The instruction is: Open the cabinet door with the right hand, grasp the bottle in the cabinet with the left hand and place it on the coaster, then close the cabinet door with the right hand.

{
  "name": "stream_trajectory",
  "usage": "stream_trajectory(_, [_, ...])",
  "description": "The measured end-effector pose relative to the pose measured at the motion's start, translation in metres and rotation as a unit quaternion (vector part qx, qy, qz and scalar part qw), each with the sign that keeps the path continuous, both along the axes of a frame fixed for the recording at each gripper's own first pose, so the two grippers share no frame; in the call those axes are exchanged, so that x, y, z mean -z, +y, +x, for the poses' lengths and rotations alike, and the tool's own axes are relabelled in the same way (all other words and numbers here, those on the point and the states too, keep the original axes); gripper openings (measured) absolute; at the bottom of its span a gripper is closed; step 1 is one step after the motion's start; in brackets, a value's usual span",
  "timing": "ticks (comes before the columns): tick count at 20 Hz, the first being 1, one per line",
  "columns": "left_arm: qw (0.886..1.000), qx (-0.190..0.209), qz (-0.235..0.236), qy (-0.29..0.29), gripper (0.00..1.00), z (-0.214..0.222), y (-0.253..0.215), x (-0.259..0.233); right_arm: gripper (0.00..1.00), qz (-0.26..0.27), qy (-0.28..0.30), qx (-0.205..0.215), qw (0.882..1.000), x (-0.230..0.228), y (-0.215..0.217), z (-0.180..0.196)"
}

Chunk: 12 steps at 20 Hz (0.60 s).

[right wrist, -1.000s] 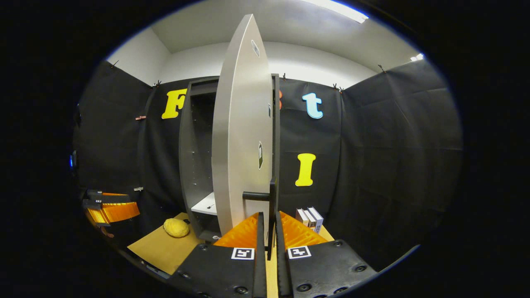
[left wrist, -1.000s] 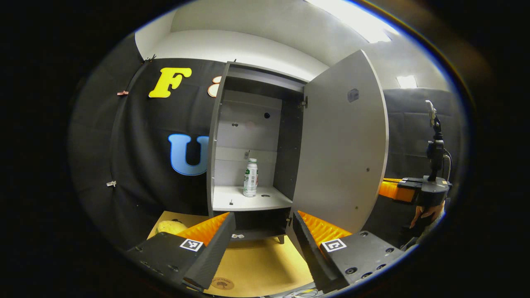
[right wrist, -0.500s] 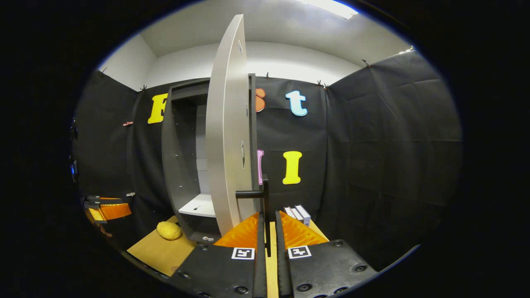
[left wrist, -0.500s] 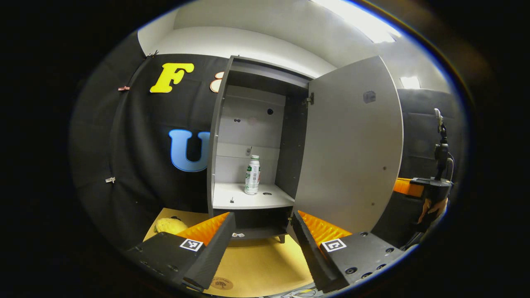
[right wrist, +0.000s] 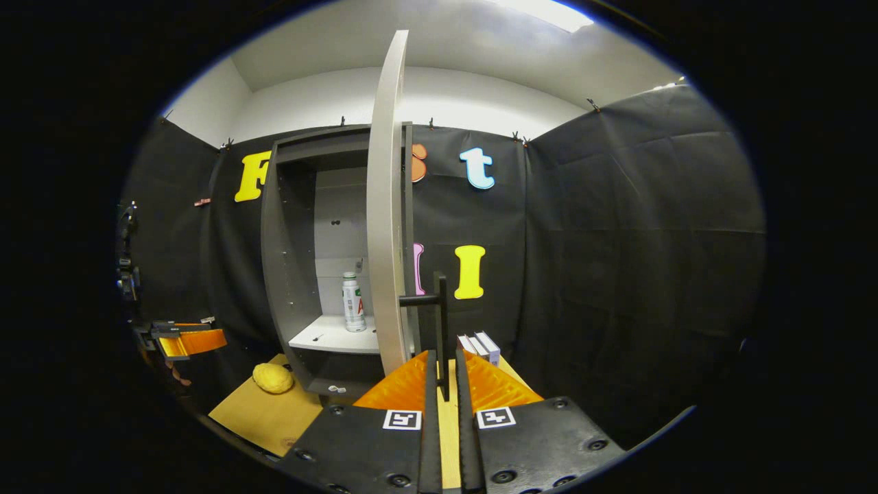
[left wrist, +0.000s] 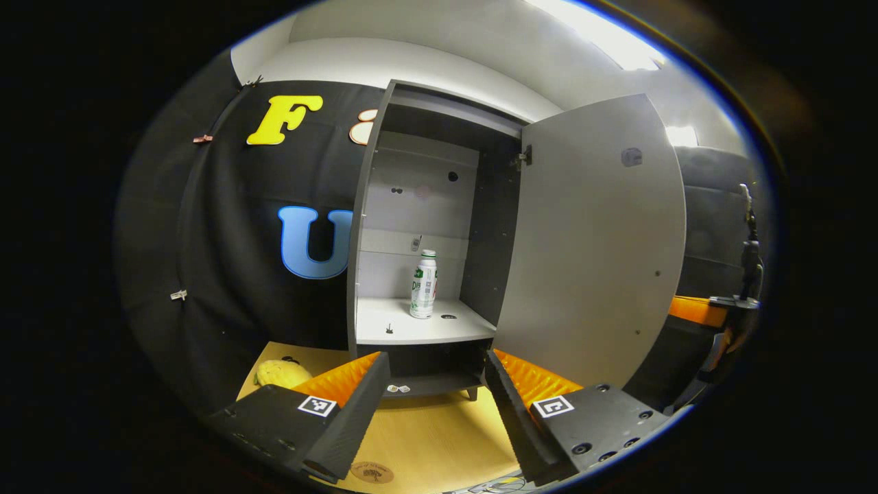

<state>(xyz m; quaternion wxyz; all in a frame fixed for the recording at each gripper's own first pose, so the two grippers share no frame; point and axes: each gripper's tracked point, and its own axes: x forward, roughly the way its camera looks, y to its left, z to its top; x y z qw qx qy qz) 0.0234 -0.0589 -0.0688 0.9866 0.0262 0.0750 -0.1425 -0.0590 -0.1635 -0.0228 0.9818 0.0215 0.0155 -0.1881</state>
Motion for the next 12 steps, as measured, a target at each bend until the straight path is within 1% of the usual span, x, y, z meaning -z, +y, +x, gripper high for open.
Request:
stream_trajectory(1, [1.000, 0.002, -0.002, 0.001, 0.89, 0.013, -0.001, 0.001, 0.15, -0.003, -0.006, 0.009, 1.000, -0.004, -0.001, -0.012])
stream_trajectory(2, [1.000, 0.001, -0.002, 0.002, 0.84, 0.028, -0.003, 0.002, 0.15, -0.005, -0.014, 0.021, 1.000, -0.009, -0.005, -0.024])
stream_trajectory(3, [1.000, -0.003, 0.000, 0.000, 0.89, 0.043, -0.006, 0.001, 0.05, -0.006, -0.020, 0.038, 0.999, -0.012, -0.013, -0.035])
stream_trajectory(4, [1.000, -0.007, 0.005, -0.001, 0.89, 0.060, -0.008, 0.001, 0.15, -0.010, -0.022, 0.059, 0.998, -0.010, -0.025, -0.041])
stream_trajectory(6, [1.000, -0.009, 0.014, -0.002, 0.89, 0.092, -0.018, 0.004, 0.16, -0.023, -0.026, 0.106, 0.994, -0.009, -0.059, -0.053])
stream_trajectory(8, [1.000, -0.019, 0.011, -0.008, 0.88, 0.126, -0.028, 0.006, 0.17, -0.047, -0.029, 0.150, 0.987, -0.010, -0.098, -0.058])
stream_trajectory(9, [1.000, -0.022, 0.009, -0.008, 0.89, 0.145, -0.033, 0.006, 0.10, -0.062, -0.030, 0.171, 0.983, -0.010, -0.118, -0.058])
stream_trajectory(10, [1.000, -0.024, 0.010, -0.008, 0.88, 0.164, -0.039, 0.008, 0.16, -0.075, -0.028, 0.192, 0.978, -0.010, -0.137, -0.056])
stream_trajectory(11, [1.000, -0.022, 0.011, -0.010, 0.88, 0.179, -0.047, 0.008, 0.16, -0.088, -0.028, 0.208, 0.974, -0.008, -0.153, -0.053])
stream_trajectory(12, [1.000, -0.020, 0.014, -0.015, 0.89, 0.194, -0.054, 0.010, 0.17, -0.098, -0.029, 0.220, 0.970, -0.008, -0.167, -0.042])
